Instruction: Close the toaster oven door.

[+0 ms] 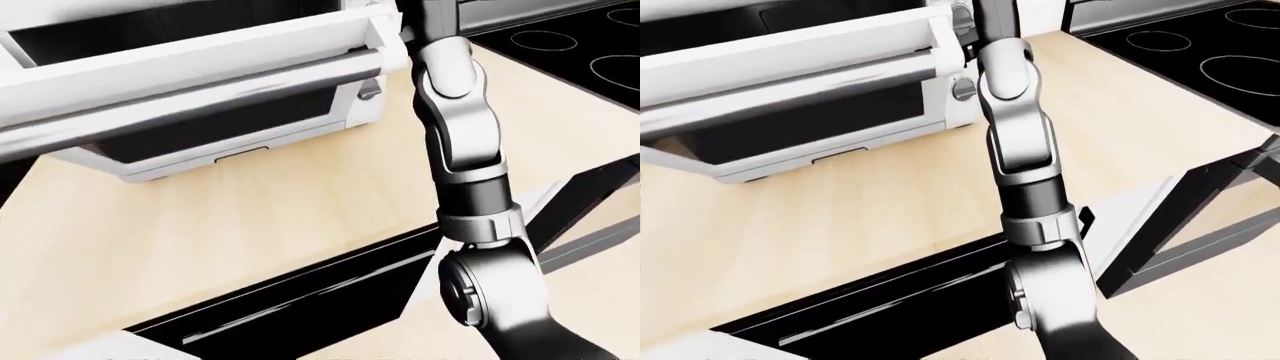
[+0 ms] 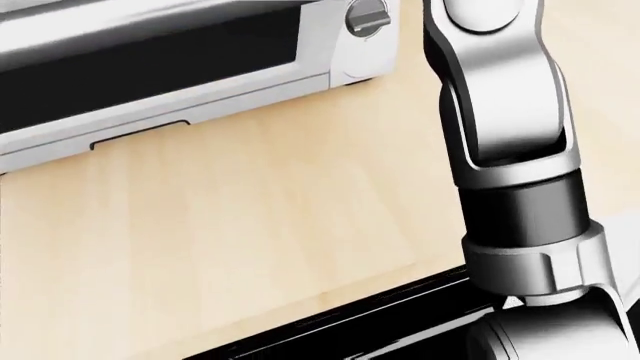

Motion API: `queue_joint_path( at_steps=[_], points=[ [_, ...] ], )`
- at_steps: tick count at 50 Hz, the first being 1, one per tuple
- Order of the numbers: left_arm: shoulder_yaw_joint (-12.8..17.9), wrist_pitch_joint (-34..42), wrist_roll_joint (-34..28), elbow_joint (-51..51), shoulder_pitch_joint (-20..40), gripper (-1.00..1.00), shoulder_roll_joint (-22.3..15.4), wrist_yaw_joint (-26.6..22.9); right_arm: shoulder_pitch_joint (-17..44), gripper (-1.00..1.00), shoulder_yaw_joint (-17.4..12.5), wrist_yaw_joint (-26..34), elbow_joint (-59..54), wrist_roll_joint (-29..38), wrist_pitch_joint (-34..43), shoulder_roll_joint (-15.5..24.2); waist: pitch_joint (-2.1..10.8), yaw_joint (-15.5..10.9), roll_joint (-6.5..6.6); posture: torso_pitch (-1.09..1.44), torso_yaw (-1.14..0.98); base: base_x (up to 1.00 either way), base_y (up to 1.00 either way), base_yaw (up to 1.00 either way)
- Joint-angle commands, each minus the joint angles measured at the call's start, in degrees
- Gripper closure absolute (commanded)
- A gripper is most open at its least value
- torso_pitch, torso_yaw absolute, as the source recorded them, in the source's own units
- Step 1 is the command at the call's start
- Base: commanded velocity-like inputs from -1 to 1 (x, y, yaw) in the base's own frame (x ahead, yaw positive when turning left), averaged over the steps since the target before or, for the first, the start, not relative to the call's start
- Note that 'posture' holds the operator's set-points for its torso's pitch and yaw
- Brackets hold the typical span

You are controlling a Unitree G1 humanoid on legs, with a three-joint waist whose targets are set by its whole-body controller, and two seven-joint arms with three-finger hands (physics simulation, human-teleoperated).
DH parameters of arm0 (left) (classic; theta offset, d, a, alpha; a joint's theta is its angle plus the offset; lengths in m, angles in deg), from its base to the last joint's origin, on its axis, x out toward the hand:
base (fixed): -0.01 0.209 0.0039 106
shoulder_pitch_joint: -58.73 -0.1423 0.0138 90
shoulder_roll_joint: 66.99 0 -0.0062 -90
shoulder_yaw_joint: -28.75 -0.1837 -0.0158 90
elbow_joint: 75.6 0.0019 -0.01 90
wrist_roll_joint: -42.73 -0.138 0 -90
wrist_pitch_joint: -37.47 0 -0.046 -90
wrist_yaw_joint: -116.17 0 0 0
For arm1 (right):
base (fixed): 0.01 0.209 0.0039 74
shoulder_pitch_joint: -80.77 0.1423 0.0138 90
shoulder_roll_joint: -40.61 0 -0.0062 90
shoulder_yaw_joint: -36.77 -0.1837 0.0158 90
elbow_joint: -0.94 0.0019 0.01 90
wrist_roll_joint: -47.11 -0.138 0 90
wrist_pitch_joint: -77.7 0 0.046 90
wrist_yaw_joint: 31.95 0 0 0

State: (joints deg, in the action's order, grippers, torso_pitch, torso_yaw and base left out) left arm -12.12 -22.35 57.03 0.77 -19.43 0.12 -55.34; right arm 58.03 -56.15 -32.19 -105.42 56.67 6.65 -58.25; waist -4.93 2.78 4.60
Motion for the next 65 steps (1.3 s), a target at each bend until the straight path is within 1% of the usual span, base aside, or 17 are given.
queue_joint_path(
  at_steps=[1, 10, 17, 27, 34, 38, 44, 48, 52, 58, 61, 65],
  points=[
    [0.89, -2.04, 0.02, -1.89, 0.81, -1.0, -1.36, -0.34, 4.19, -1.0, 0.92, -0.4, 3.26, -0.9, -3.26, -0.56, 1.96, -0.44, -0.06, 0.0, 0.0, 0.0, 0.0, 0.0],
    [0.93, -1.48, 2.81, -4.28, 0.82, -1.0, -0.82, -1.55, 4.39, -1.0, 0.85, -0.46, 2.48, -0.79, -4.0, -0.42, 2.18, -0.51, -0.07, 0.0, 0.0, 0.0, 0.0, 0.0],
    [0.85, 0.69, 4.6, -6.47, 1.15, -1.0, -0.33, -1.04, 4.7, -1.0, 0.75, -0.48, 2.02, -0.86, -4.27, -0.24, 2.31, -0.56, -0.12, 0.0, 0.0, 0.0, 0.0, 0.0],
    [0.85, 2.89, 7.16, -9.61, 0.08, -1.0, 1.51, -1.42, 5.78, -1.0, 0.58, -0.54, 1.21, -1.08, -4.38, 0.08, 2.13, -0.51, -0.19, 0.0, 0.0, 0.0, 0.0, 0.0],
    [0.01, 3.59, 7.66, -12.33, -1.28, -1.0, 4.29, -2.12, 6.66, -1.0, 0.6, -0.6, -0.12, -1.05, -4.98, 0.26, 2.07, -0.5, -0.26, 0.0, 0.0, 0.0, 0.0, 0.0],
    [0.19, 4.14, 7.89, -13.24, -1.54, -1.0, 4.97, -2.62, 7.16, -1.0, 0.53, -0.68, -0.72, -1.05, -5.15, 0.32, 2.07, -0.46, -0.28, 0.0, 0.0, 0.0, 0.0, 0.0],
    [-0.87, 4.89, 7.97, -15.49, -2.37, -1.0, 7.19, -3.08, 7.39, -1.0, 0.49, -0.71, -1.04, -1.06, -5.28, 0.48, 2.09, -0.48, -0.38, 0.0, 0.0, 0.0, 0.0, 0.0],
    [-1.39, 5.4, 7.81, -16.76, -2.67, -1.0, 8.23, -3.38, 7.35, -1.0, 0.5, -0.68, -0.86, -1.02, -5.15, 0.52, 2.16, -0.54, -0.44, 0.0, 0.0, 0.0, 0.0, 0.0],
    [-1.01, 5.78, 7.85, -17.48, -3.05, -1.0, 8.76, -3.79, 7.46, -1.0, 0.39, -0.7, -1.17, -1.04, -5.28, 0.7, 2.19, -0.55, -0.54, 0.0, 0.0, 0.0, 0.0, 0.0],
    [-1.86, 5.89, 7.15, -19.49, -4.05, -1.0, 10.84, -4.33, 8.31, -1.0, 0.27, -0.83, -2.59, -1.09, -5.93, 0.94, 2.14, -0.55, -0.69, 0.0, 0.0, 0.0, 0.0, 0.0],
    [-1.65, 6.42, 7.21, -20.14, -4.09, -1.0, 11.02, -4.73, 8.55, -1.0, 0.3, -0.91, -2.76, -1.11, -5.97, 0.95, 2.14, -0.52, -0.68, 0.0, 0.0, 0.0, 0.0, 0.0],
    [-2.17, 6.66, 6.75, -21.21, -4.57, -1.0, 12.16, -5.24, 8.77, -1.0, 0.22, -0.95, -3.08, -1.16, -6.1, 1.1, 2.1, -0.53, -0.74, 0.0, 0.0, 0.0, 0.0, 0.0]
  ],
)
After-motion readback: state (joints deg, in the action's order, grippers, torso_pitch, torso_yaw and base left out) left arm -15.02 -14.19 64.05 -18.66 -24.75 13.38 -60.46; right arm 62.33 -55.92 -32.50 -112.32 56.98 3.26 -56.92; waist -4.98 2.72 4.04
